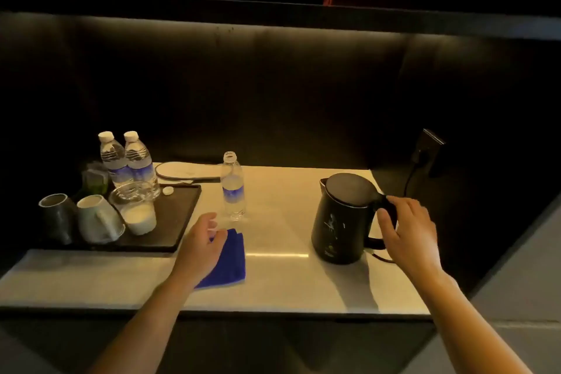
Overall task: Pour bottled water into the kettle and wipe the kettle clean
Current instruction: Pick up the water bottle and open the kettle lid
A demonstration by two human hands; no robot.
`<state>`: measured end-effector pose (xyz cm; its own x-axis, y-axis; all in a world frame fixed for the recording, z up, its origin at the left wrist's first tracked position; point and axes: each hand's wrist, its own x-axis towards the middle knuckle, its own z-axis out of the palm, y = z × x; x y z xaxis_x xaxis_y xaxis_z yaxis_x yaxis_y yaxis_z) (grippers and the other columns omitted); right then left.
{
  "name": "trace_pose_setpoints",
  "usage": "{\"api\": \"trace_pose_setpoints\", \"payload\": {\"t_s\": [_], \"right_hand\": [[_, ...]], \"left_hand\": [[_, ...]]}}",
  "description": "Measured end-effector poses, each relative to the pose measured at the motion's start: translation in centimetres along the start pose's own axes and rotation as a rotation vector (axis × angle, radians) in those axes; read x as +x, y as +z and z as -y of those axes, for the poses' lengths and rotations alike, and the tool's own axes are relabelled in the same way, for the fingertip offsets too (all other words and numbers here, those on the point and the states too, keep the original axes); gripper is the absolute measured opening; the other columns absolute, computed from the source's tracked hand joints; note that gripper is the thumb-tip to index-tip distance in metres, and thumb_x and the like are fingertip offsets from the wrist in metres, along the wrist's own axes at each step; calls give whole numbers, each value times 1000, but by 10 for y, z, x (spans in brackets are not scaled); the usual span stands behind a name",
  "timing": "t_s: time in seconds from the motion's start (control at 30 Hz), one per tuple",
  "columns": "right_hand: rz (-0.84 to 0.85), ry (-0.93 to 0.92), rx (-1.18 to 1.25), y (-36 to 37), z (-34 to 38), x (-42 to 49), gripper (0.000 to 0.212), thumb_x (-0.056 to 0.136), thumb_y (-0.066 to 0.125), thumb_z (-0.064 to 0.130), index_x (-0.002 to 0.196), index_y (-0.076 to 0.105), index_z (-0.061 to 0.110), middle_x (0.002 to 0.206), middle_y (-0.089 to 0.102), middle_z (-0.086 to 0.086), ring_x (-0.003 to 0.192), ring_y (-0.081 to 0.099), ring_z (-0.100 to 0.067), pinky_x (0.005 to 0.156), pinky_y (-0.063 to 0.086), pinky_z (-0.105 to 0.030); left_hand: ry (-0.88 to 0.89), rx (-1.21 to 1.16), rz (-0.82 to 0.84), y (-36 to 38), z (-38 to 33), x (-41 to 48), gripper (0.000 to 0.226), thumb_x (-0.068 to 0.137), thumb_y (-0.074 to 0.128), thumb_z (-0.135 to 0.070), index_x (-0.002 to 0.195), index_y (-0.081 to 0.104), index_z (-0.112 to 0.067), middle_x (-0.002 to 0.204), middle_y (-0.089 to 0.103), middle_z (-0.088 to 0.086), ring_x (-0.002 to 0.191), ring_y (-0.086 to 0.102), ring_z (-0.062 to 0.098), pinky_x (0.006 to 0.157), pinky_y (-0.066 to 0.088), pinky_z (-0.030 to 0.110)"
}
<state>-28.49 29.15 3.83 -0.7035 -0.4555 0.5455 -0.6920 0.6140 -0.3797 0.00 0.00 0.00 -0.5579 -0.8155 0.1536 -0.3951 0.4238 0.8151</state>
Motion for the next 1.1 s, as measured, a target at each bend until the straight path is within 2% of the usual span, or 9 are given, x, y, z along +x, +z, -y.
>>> {"api": "trace_pose_setpoints", "payload": {"t_s": [0.17, 0.27, 0.33, 0.43, 0.53, 0.63, 0.77, 0.9, 1.1], "right_hand": [[178, 98, 314, 30, -24, 27, 69, 94, 23, 78, 143, 47, 36, 136, 56, 5, 126, 52, -20, 103, 44, -53], [189, 54, 491, 37, -34, 32, 66, 96, 29, 78, 146, 47, 39, 133, 53, 19, 124, 48, -6, 100, 42, -34], [208, 38, 566, 35, -38, 36, 58, 99, 33, 69, 146, 49, 37, 131, 54, 21, 122, 46, -2, 96, 39, -27], [289, 45, 649, 32, -42, 47, 44, 102, 41, 51, 143, 51, 39, 125, 53, 28, 122, 52, -11, 99, 44, -37], [336, 35, 708, 32, -46, 54, 37, 104, 43, 43, 140, 51, 39, 126, 53, 26, 119, 56, -22, 98, 47, -42], [336, 19, 759, 35, -49, 56, 36, 106, 43, 39, 139, 54, 33, 128, 59, 14, 115, 58, -20, 89, 47, -23], [317, 48, 811, 37, -48, 58, 38, 107, 45, 31, 140, 59, 20, 126, 64, 8, 107, 60, -13, 80, 46, -9], [299, 78, 851, 36, -45, 59, 35, 106, 46, 39, 135, 62, 29, 114, 64, 31, 94, 61, -7, 77, 47, -8], [281, 129, 874, 40, -46, 60, 35, 106, 48, 42, 134, 64, 30, 116, 67, 23, 97, 62, -20, 83, 50, -25]], "left_hand": [[-171, -14, -37, 24, -24, 49, 68, 96, 63, -34, 153, 30, -17, 152, 46, 14, 132, 52, 31, 101, 47, 46], [-219, -35, -76, 35, -30, 71, 83, 92, 68, -41, 156, 21, -16, 158, 37, 16, 141, 43, 34, 109, 43, 51], [-242, -48, -114, 39, -32, 83, 91, 88, 71, -44, 157, 18, -16, 160, 34, 17, 143, 40, 34, 110, 41, 52], [-239, -72, -144, 43, -33, 98, 98, 84, 76, -44, 157, 17, -17, 161, 32, 16, 144, 37, 34, 111, 40, 52], [-217, -88, -152, 46, -30, 112, 96, 80, 81, -40, 154, 24, -19, 157, 39, 12, 139, 43, 30, 99, 43, 40], [-233, -123, -157, 54, -29, 126, 88, 78, 84, -36, 148, 32, -24, 149, 46, 9, 124, 47, 22, 90, 42, 35], [-218, -159, -193, 62, -27, 137, 73, 82, 81, -32, 142, 41, -23, 144, 48, 10, 129, 50, 30, 98, 49, 42], [-135, -106, -170, 62, -27, 137, 70, 83, 79, -35, 142, 43, -19, 143, 52, 9, 128, 51, 29, 100, 50, 43], [-3, -67, -88, 73, -39, 111, 72, 82, 81, -34, 142, 46, -15, 137, 58, 7, 119, 55, 21, 93, 49, 32]]}}
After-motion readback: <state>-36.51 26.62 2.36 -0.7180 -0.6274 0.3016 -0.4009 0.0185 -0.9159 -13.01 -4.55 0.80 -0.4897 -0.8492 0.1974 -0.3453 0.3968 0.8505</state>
